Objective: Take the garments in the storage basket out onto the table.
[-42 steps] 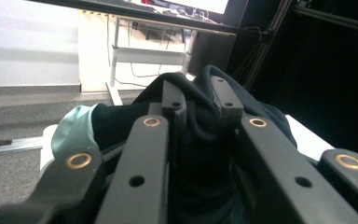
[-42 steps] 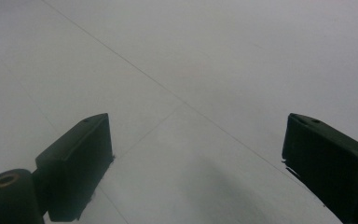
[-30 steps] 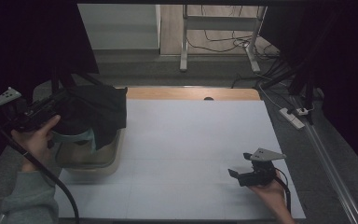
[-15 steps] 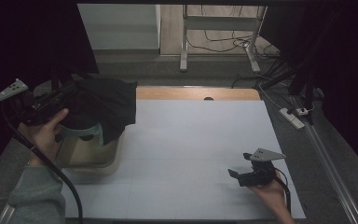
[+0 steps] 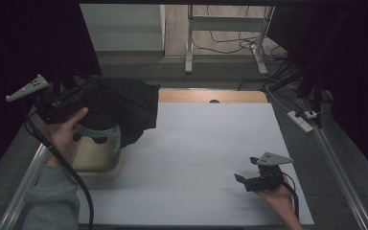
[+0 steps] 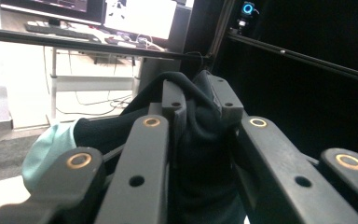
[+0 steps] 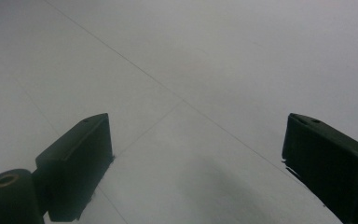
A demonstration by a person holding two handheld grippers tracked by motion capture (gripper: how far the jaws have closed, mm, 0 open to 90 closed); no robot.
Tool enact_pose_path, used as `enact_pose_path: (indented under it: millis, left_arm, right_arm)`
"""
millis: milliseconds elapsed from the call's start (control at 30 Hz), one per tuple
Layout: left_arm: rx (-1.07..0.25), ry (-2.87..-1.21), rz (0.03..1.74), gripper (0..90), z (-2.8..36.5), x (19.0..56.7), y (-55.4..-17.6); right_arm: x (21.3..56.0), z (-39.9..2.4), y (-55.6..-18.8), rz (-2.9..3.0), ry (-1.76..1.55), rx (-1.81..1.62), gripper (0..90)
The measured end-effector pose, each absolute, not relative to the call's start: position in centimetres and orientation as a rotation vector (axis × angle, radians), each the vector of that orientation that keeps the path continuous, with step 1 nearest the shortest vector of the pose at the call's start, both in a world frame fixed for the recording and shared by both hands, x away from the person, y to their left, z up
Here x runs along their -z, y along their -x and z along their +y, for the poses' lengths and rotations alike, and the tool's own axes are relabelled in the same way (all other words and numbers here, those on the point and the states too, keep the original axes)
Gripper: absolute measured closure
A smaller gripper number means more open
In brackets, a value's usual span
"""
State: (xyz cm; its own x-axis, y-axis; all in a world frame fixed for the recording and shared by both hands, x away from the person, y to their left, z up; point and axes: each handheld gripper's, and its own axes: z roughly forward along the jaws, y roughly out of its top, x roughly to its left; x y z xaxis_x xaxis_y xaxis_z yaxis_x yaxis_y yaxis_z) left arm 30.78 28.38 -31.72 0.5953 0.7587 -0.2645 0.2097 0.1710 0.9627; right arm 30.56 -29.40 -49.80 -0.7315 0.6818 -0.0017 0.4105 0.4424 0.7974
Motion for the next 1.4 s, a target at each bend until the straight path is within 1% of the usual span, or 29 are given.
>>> enact_pose_path:
  millis: [200, 900, 1067, 1200, 1333, 1400]
  left_arm:
    - [-0.463, -1.397, 0.870, 79.3, 26.7, 31.2, -31.2]
    - [-0.437, -1.399, 0.753, 79.2, 23.3, 28.1, -31.2]
    - [-0.418, -1.407, 0.737, 79.2, 22.4, 28.0, -31.4]
    - [-0.373, -1.410, 0.721, 79.2, 21.1, 28.5, -32.0]
    - [-0.355, -1.423, 0.712, 79.2, 20.2, 28.8, -32.4]
    - [-0.334, -1.434, 0.704, 79.1, 19.0, 29.1, -32.9]
  right_arm:
    - [49.8, -29.4, -30.5, 2.366, -0.937, -1.191, 7.5]
    - [49.8, -29.4, -30.6, 2.381, -0.932, -1.185, 7.5]
    - [49.8, -29.4, -30.6, 2.381, -0.933, -1.186, 7.5]
    - [49.8, -29.4, -30.6, 2.379, -0.933, -1.188, 7.5]
    - [49.8, -29.4, -30.6, 2.380, -0.933, -1.187, 7.5]
    - [49.8, -29.4, -30.6, 2.378, -0.934, -1.188, 7.5]
